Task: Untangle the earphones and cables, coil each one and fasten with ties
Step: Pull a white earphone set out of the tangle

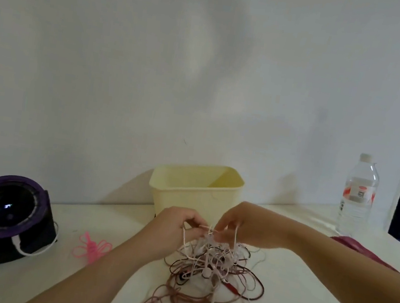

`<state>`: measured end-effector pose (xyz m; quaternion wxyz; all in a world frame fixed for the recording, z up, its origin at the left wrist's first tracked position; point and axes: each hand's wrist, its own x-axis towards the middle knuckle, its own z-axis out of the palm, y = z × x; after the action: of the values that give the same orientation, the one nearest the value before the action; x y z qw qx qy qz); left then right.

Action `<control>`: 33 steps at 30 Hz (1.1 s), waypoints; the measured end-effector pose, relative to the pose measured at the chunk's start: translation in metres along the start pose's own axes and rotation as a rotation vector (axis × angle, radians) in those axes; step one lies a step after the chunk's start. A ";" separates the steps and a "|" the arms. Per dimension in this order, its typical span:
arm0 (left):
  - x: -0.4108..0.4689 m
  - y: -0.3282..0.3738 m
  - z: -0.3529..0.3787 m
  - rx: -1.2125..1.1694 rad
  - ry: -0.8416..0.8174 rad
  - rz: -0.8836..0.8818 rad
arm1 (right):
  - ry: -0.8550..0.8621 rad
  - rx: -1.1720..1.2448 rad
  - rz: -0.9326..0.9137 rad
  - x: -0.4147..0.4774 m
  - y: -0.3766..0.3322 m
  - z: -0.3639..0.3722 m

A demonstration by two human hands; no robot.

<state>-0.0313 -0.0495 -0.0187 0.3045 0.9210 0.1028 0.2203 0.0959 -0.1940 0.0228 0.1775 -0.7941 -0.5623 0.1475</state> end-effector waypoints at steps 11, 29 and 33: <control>-0.007 0.002 -0.008 -0.079 0.041 -0.040 | 0.224 0.584 -0.032 0.016 0.000 0.001; -0.021 0.024 0.003 0.064 0.357 0.191 | 0.573 0.993 -0.076 0.011 -0.013 0.010; -0.017 0.023 -0.001 0.182 0.353 0.303 | 0.351 1.081 -0.073 0.008 -0.015 -0.009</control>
<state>-0.0451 -0.0731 -0.0098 0.1609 0.8968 0.0348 0.4106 0.0894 -0.1825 0.0371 0.6543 -0.5830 -0.3961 0.2741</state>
